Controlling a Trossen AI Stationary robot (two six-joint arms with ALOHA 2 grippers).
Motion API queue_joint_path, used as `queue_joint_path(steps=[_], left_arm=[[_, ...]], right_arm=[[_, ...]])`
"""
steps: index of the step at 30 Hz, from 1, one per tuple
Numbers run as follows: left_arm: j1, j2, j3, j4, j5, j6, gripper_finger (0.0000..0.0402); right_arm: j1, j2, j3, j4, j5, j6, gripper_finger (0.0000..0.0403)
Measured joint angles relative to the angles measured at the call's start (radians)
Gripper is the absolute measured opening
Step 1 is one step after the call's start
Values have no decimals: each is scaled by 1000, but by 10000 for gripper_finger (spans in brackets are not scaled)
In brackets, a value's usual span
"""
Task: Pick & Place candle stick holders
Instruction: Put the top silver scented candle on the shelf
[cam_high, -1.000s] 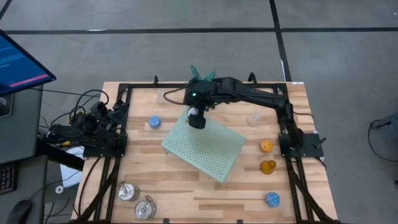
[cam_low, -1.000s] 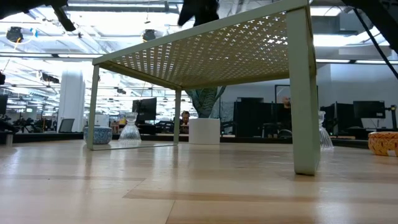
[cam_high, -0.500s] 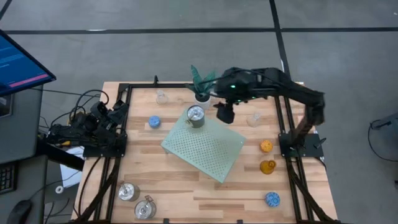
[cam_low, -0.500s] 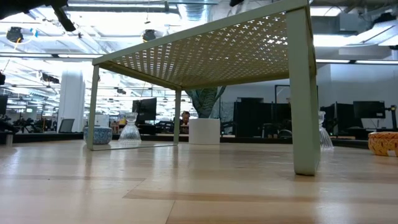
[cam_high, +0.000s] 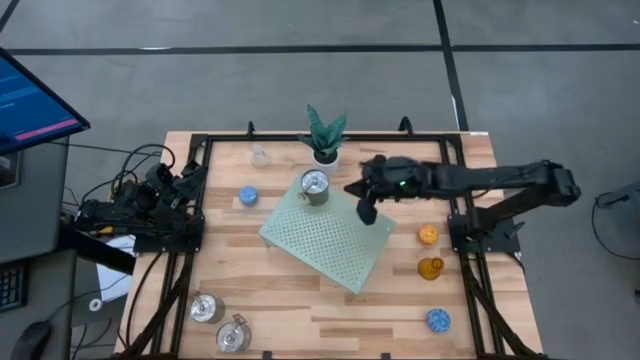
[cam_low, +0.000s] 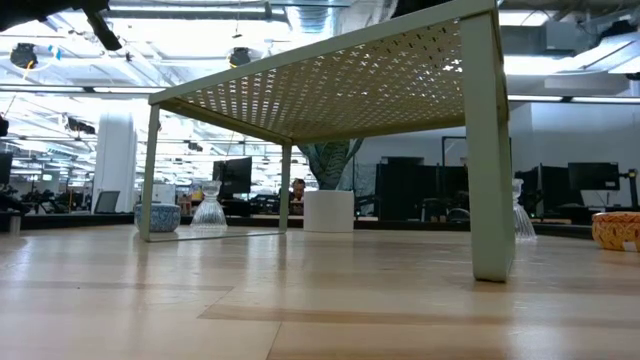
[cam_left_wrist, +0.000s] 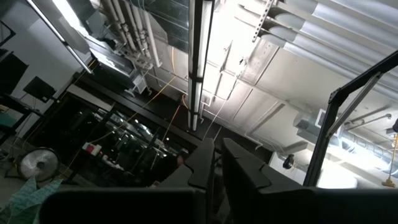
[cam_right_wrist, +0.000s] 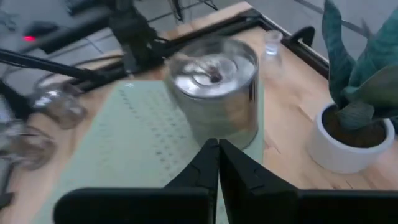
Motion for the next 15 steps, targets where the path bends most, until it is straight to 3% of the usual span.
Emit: queue_joint_path(steps=[6, 15], left_arm=[[0, 0, 0, 0, 0, 0, 30], [0, 25, 0, 11, 2, 0, 30]], right_arm=[[5, 135, 25, 78, 26, -30, 2], [6, 259, 127, 44, 23, -79, 0]])
